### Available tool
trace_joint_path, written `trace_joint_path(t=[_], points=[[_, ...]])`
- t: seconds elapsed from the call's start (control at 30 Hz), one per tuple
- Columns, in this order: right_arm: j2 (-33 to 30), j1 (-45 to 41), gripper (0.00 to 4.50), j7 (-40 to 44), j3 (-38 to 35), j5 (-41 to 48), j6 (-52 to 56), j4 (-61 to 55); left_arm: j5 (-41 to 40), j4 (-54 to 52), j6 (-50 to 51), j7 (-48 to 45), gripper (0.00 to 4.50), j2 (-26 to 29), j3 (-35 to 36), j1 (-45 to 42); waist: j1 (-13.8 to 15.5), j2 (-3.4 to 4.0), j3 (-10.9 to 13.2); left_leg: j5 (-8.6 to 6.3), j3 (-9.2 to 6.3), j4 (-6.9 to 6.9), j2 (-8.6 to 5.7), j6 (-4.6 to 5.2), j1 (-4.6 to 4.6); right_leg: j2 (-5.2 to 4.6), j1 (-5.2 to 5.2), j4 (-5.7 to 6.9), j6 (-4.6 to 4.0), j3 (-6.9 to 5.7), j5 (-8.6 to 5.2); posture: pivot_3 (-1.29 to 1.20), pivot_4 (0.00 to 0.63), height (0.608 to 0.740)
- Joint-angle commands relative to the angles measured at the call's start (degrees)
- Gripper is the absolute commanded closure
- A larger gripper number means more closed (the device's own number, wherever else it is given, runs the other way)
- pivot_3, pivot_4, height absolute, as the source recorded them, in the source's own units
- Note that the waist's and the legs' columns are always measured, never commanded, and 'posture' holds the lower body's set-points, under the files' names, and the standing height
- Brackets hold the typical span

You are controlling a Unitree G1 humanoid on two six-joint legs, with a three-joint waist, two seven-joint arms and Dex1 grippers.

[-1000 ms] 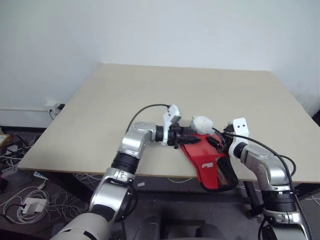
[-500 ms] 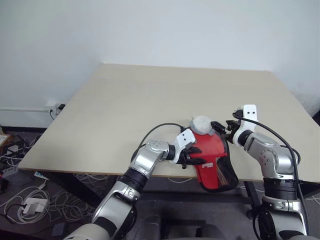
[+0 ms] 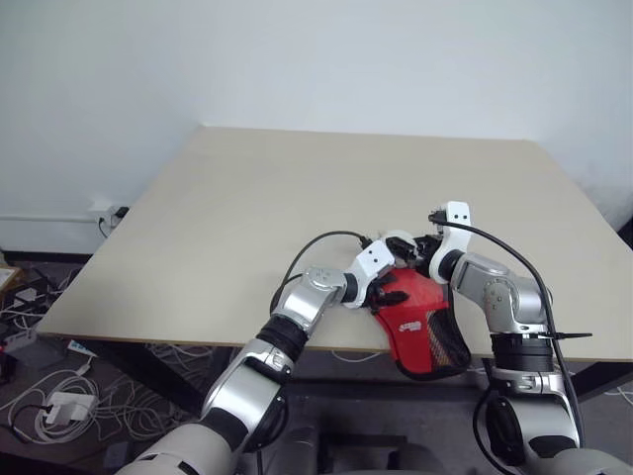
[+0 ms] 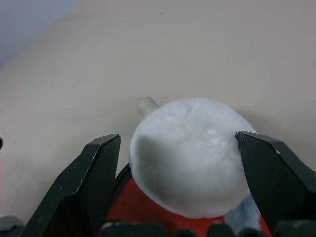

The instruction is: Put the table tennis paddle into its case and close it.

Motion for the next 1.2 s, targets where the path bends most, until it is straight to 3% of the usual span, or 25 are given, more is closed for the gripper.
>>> trace_joint_path(t=[0.03,0.4,0.83,1.2], points=[[-0.4,-2.0,0.48,0.0,0.7,-0.4,-1.4,1.4,1.5,0.7,0.6,0.4,2.11,0.8,-0.6,0.9,0.0,0.00,0.0,0.00,0.00,0.00,0.01,0.00,0.00,0.00,0.01,0.00,0.00,-0.01,0.00,0.00,0.000,0.715],[-1.0,-1.5,0.48,-0.8,7.1,-6.8,-6.3,5.5,1.2,-1.9,2.7,0.8,2.11,1.0,-0.2,1.9,0.0,0.06,0.0,0.05,0.02,-0.02,0.02,-0.09,0.02,0.02,-0.01,-0.01,0.00,0.01,0.00,0.00,0.000,0.715],[1.0,-3.4,4.37,-3.7,5.1,-8.2,-13.4,8.1,1.7,-0.9,5.3,2.0,2.11,1.4,0.0,1.5,0.0,0.06,0.0,0.05,0.02,-0.03,0.03,-0.10,0.02,0.03,-0.01,-0.01,0.00,0.01,0.00,0.00,0.000,0.715],[4.5,-6.0,4.49,-5.9,9.0,-12.1,-18.0,13.2,1.8,0.0,6.7,3.5,2.11,1.5,0.0,1.4,-0.3,0.07,0.0,0.06,0.01,-0.03,0.03,-0.12,0.04,0.05,0.00,0.00,0.00,0.00,0.00,0.00,0.000,0.715]])
